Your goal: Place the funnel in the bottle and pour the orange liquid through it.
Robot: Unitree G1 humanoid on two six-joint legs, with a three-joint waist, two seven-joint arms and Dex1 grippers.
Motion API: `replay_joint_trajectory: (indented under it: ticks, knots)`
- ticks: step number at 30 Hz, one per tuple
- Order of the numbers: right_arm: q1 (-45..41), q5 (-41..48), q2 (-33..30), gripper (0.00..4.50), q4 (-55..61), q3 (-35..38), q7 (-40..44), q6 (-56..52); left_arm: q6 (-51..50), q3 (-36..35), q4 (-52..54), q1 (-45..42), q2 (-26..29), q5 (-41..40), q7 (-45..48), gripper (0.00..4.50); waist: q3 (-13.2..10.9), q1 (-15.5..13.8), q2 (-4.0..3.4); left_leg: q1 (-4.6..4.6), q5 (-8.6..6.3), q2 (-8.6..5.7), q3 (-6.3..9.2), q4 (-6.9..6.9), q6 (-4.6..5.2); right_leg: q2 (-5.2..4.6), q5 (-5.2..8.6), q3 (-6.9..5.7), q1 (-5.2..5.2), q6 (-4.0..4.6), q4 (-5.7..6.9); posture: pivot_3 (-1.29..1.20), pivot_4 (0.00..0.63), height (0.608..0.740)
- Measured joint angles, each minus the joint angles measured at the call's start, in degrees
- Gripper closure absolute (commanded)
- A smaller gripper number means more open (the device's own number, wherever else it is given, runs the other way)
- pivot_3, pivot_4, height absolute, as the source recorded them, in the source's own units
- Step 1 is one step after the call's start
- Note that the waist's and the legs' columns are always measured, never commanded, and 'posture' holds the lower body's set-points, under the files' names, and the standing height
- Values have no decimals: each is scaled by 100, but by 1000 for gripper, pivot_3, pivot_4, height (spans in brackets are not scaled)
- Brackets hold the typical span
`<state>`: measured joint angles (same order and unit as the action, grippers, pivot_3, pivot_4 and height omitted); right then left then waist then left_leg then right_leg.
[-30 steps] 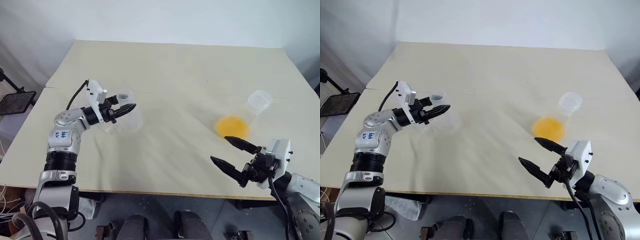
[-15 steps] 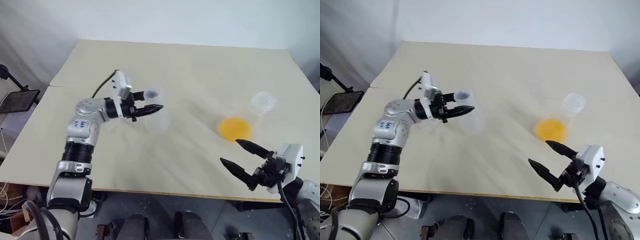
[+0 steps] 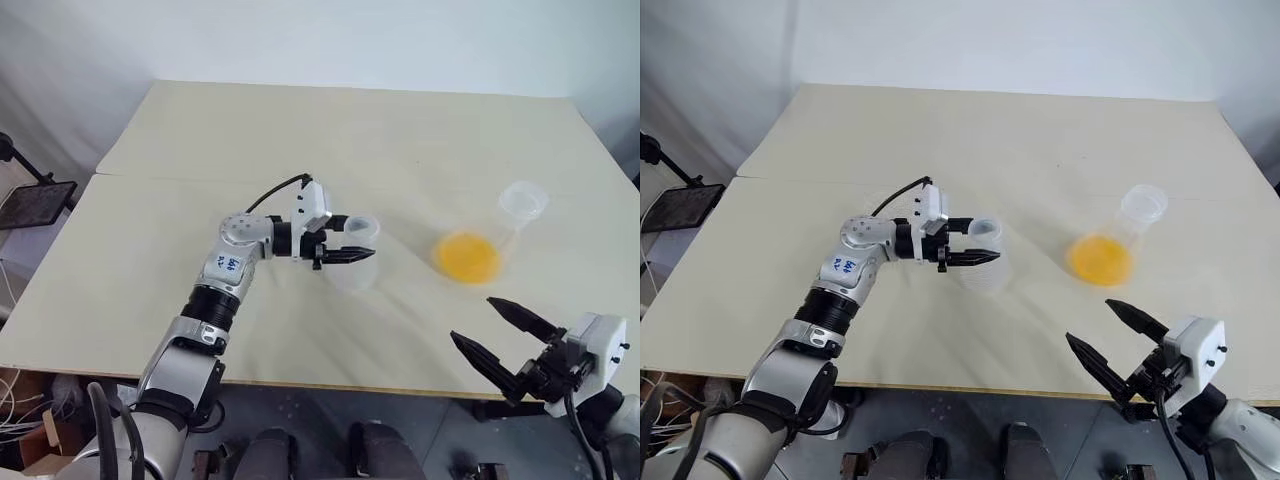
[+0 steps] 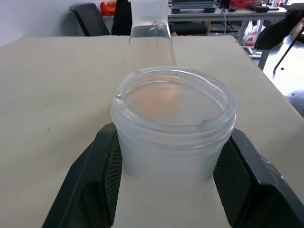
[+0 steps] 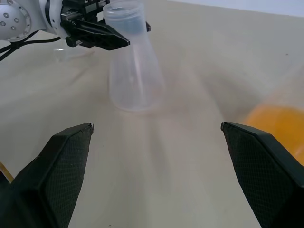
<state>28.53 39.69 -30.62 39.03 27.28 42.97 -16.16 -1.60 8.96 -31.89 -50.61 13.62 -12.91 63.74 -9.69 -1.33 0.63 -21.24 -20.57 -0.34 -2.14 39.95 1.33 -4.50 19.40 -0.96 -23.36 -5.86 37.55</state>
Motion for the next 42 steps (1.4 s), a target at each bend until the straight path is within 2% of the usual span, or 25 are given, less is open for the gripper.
replay_joint_trajectory:
  ticks: [5,7,12,17,24,29,37,42]
  knots:
    - [118,1,34,0,13,2,2,99,82,1,-31,-12,-32,25,-7,2193,0,-6,0,-2,-1,-1,0,1,1,-2,0,1,0,0,-2,0,150,740]
    - [118,1,34,0,12,2,9,125,82,1,-31,-11,-48,25,-4,1461,0,-7,0,-2,-1,-1,0,0,1,-2,0,1,0,0,-2,0,150,740]
    - [113,1,34,0,10,2,20,168,74,-4,-26,-11,-70,5,15,23,0,-5,0,-2,-1,-1,0,0,1,-1,0,1,0,0,-2,0,150,740]
    - [36,-1,32,0,-12,-26,68,221,-39,-153,169,44,114,-157,151,23,0,14,0,-1,-1,0,0,0,1,-1,0,3,-1,0,-2,0,150,740]
    - [-248,-30,-76,0,-303,-150,281,229,-292,-715,502,374,871,-557,584,23,-1,44,-4,2,0,0,3,1,0,-5,0,0,2,0,1,0,150,740]
    - [-547,-38,-201,0,-478,-257,459,245,-678,-1213,1251,984,1409,-1051,688,23,-2,36,-4,1,-1,2,8,0,0,-6,0,0,1,0,-1,0,150,740]
    - [-1475,-31,-316,0,-548,-802,504,137,-1761,-2657,2463,2577,2152,-1801,-267,23,-2,169,-8,8,-2,5,15,-7,-2,-11,0,0,3,1,0,0,150,740]
    - [-2037,-63,-359,0,-545,-1309,508,-5,-1696,-3642,2576,3983,2423,-1847,-708,23,-2,169,-8,8,-5,5,15,-14,-3,-15,0,-2,2,1,-6,0,150,740]
